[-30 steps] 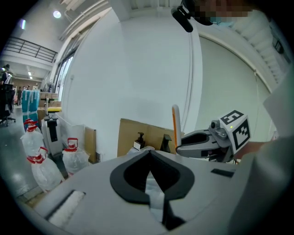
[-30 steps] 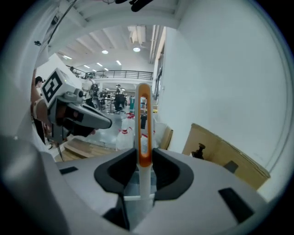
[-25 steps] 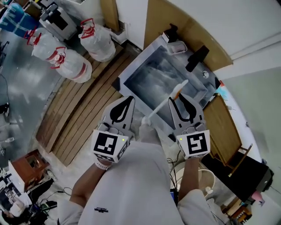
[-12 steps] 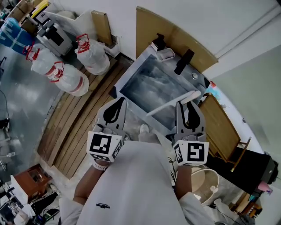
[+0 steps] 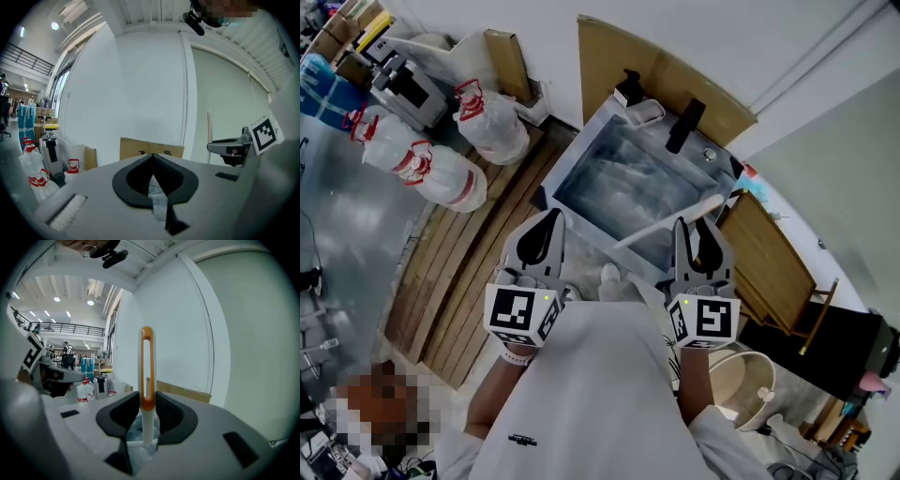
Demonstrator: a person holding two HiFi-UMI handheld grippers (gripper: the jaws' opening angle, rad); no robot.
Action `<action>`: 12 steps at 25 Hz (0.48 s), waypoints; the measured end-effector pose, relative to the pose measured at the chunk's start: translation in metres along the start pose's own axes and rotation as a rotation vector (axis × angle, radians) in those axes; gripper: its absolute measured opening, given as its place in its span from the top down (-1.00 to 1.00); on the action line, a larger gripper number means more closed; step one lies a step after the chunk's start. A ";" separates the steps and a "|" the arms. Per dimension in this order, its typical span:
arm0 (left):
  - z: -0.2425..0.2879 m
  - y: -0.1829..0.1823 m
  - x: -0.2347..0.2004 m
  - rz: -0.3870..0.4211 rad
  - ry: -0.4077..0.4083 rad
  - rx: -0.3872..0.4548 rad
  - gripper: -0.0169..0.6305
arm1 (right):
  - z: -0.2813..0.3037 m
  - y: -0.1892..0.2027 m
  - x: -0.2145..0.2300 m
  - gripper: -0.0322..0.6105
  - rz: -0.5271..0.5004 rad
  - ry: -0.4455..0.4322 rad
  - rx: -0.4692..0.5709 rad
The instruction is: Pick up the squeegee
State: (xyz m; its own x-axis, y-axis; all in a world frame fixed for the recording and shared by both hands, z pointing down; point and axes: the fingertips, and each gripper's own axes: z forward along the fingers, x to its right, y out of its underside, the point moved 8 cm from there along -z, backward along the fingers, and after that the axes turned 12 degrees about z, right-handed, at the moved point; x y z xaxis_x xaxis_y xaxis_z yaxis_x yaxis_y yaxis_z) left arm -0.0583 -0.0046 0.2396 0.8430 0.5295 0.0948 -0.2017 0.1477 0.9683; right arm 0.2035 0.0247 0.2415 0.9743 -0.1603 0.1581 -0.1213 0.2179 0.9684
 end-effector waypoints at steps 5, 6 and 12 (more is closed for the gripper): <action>-0.003 0.005 0.001 -0.004 0.005 -0.012 0.93 | 0.000 0.010 -0.001 0.58 0.002 0.007 -0.026; -0.003 0.006 0.001 -0.005 0.007 -0.013 0.93 | 0.000 0.010 -0.001 0.58 0.004 0.007 -0.027; -0.007 0.010 0.001 -0.007 0.009 -0.020 0.93 | 0.000 0.011 -0.007 0.58 -0.003 0.002 -0.025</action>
State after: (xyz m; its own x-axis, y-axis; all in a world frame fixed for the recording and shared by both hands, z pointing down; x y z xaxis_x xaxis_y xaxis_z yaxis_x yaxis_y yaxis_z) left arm -0.0628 0.0033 0.2481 0.8397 0.5362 0.0863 -0.2062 0.1678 0.9640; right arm 0.1958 0.0285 0.2512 0.9750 -0.1595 0.1549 -0.1137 0.2415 0.9637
